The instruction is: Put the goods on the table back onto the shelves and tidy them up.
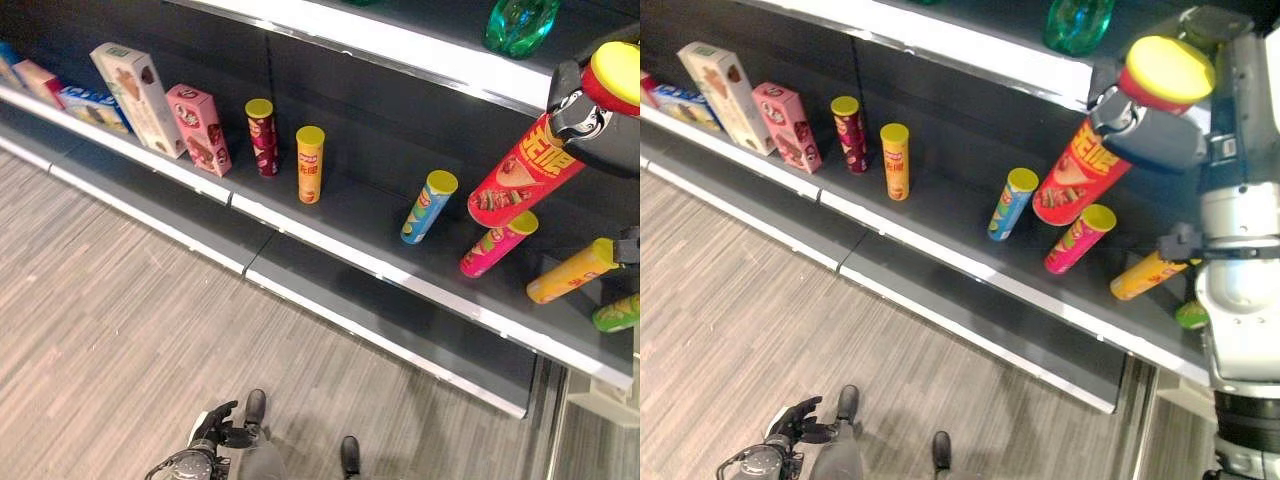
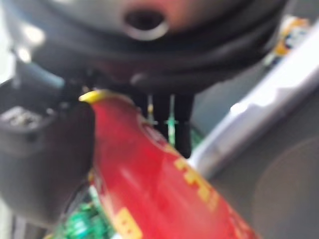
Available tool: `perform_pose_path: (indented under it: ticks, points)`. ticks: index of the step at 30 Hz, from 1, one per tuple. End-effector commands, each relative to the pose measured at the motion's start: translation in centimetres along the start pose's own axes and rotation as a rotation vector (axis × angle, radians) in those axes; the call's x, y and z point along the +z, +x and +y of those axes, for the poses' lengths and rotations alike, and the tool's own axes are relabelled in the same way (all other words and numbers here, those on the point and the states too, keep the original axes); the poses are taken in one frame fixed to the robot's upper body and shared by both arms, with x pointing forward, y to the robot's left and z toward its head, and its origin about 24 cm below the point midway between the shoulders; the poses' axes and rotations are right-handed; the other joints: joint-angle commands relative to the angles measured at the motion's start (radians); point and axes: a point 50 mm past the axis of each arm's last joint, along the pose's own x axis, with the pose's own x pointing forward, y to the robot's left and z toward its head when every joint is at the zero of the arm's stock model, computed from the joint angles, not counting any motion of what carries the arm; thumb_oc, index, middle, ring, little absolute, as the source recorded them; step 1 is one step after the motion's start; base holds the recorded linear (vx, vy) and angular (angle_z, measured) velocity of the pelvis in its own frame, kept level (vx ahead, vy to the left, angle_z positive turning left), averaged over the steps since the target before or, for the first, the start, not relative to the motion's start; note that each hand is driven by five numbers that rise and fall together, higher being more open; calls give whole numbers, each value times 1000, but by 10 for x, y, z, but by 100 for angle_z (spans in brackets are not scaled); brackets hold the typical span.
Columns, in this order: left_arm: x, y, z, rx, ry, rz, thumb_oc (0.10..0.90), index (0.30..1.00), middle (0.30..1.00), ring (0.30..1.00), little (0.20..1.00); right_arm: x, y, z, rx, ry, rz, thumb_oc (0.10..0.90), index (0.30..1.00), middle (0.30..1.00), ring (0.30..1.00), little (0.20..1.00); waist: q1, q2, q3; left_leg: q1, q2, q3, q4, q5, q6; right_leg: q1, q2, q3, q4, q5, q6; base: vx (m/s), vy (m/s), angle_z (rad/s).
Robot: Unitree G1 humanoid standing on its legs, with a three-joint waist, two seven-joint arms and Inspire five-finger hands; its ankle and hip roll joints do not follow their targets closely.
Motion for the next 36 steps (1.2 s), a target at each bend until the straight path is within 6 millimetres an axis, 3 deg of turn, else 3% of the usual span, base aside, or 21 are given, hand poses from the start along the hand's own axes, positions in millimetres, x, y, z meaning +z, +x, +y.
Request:
perform_pose_path:
  ticks: [1, 2, 3, 5, 7, 8, 9, 10, 11, 13, 17, 20, 25, 27, 29, 31, 33, 34, 35, 36]
  points:
    - [16, 0, 48, 144, 26, -80, 800, 900, 900, 900, 900, 61, 28, -30, -123, -48, -316, 400, 300, 300, 300, 300, 12, -25, -70, -14, 65, 52, 74, -115, -74, 5, -194, -140, 1, -105, 172, -164, 505, -131]
    - [18, -1, 59, 179, 39, -82, 800, 900, 900, 900, 900, 60, 30, -26, -127, -38, -314, 400, 300, 300, 300, 300, 6, -17, -65, -6, 34, 97, 90, -148, -55, -45, -234, -134, 1, -33, 172, -113, 361, -93]
    - [17, -2, 66, 200, 57, -68, 800, 900, 900, 900, 900, 60, 30, -21, -125, -20, -316, 400, 300, 300, 300, 300, 0, -25, -65, -4, 21, 115, 93, -160, -40, -72, -234, -114, 6, 23, 172, -87, 496, -79]
    - [12, -5, 75, 214, 61, -51, 800, 900, 900, 900, 900, 57, 28, -16, -96, -10, -295, 400, 300, 300, 300, 300, -2, -41, -59, 28, -7, 169, 85, -170, -16, -77, -200, -123, 37, -10, 172, 19, 302, -63]
    - [9, -6, 77, 213, 66, -42, 800, 900, 900, 900, 900, 57, 29, -15, -82, -10, -295, 400, 300, 300, 300, 300, 2, -48, -59, 39, -25, 178, 76, -172, -5, -72, -176, -132, 50, -20, 172, -20, 210, -23]
    - [-1, -8, 80, 216, 65, -4, 800, 900, 900, 900, 900, 59, 30, -14, -68, 12, -305, 400, 300, 300, 300, 300, 10, -66, -58, 52, -68, 192, 56, -179, 24, -58, -101, -146, 87, -58, 167, -68, 207, -16]
    - [-6, -9, 79, 213, 67, 18, 800, 900, 900, 900, 900, 57, 30, -13, -65, 23, -301, 400, 300, 300, 300, 300, 14, -71, -59, 58, -86, 194, 48, -182, 33, -38, -69, -152, 91, -83, 161, -79, 205, -26]
    - [-5, -9, 79, 214, 67, 17, 800, 900, 900, 900, 900, 57, 30, -13, -65, 23, -301, 400, 300, 300, 300, 300, 15, -72, -59, 57, -86, 195, 46, -177, 33, -41, -69, -150, 91, -80, 160, 4, 57, -54]
    - [-15, -10, 81, 224, 88, 64, 800, 900, 900, 900, 900, 58, 32, -15, -46, -12, -303, 400, 300, 300, 300, 300, 32, -90, -60, 71, -108, 199, 39, -187, 42, -3, -40, -182, 86, -114, 152, 50, 9, -41]
    - [-17, -9, 71, 202, 69, 72, 800, 900, 900, 900, 900, 59, 25, -16, -48, 7, -304, 400, 300, 300, 300, 300, 21, -96, -70, 105, -107, 204, 25, -187, 40, -1, -9, -156, 83, -107, 142, 124, 9, -19]
    - [-12, -5, 48, 144, 28, 40, 800, 900, 900, 900, 900, 55, 19, -20, -63, 13, -283, 400, 300, 300, 300, 300, 7, -82, -67, 148, -104, 186, 37, -205, 33, 23, 14, -181, 66, -116, 121, 126, 24, 3]
    - [-5, -3, 37, 107, 4, 5, 800, 900, 900, 900, 900, 56, 19, -18, -56, 40, -289, 400, 300, 300, 300, 300, 5, -79, -57, 131, -104, 131, 79, -218, 27, 33, 7, -208, 51, -121, 117, 31, 55, 27]
    - [4, 0, 32, 87, 13, -25, 800, 900, 900, 900, 900, 55, 17, -27, -75, -47, -277, 400, 300, 300, 300, 300, -3, -72, -67, 25, 13, 98, 8, -88, -32, 37, -59, -240, 31, -140, 146, -11, 326, 20]
    - [7, -1, 39, 114, 36, -40, 800, 900, 900, 900, 900, 52, 13, -27, -92, -65, -263, 400, 300, 300, 300, 300, -3, -56, -72, -12, 82, 45, -4, -77, -68, 48, -135, -242, 3, -135, 172, -9, 695, 5]
    - [10, 0, 44, 131, 37, -44, 800, 900, 900, 900, 900, 48, 10, -23, -102, -64, -244, 400, 300, 300, 300, 300, -5, -28, -77, -3, 79, 65, 10, -99, -75, 22, -175, -242, 1, -90, 172, -110, 584, -23]
    - [13, 0, 55, 162, 51, -50, 800, 900, 900, 900, 900, 49, 13, -15, -103, -33, -256, 400, 300, 300, 300, 300, -2, -16, -71, -15, 44, 88, 39, -133, -61, -40, -218, -220, 1, -20, 172, -172, 442, -65]
    - [14, -3, 71, 206, 47, -52, 800, 900, 900, 900, 900, 52, 17, -4, -95, 23, -281, 400, 300, 300, 300, 300, 11, -33, -67, -26, 14, 130, 76, -169, -28, -91, -237, -213, 1, 23, 172, -109, 318, -79]
    - [13, -4, 77, 230, 32, -45, 800, 900, 900, 900, 900, 49, 16, -1, -88, 40, -265, 400, 300, 300, 300, 300, 9, -39, -66, -20, -4, 142, 74, -172, -11, -88, -229, -215, 5, 24, 172, -126, 326, -67]
    - [3, -7, 83, 252, 20, -11, 800, 900, 900, 900, 900, 45, 15, 0, -77, 38, -238, 400, 300, 300, 300, 300, 17, -53, -64, -10, -26, 157, 64, -171, 7, -76, -189, -203, 22, 4, 172, -97, 225, -67]
    - [3, -8, 83, 253, 21, -11, 800, 900, 900, 900, 900, 45, 15, 1, -77, 39, -238, 400, 300, 300, 300, 300, 22, -54, -62, -3, -26, 164, 62, -172, 7, -76, -189, -197, 25, 2, 172, -100, 214, -61]
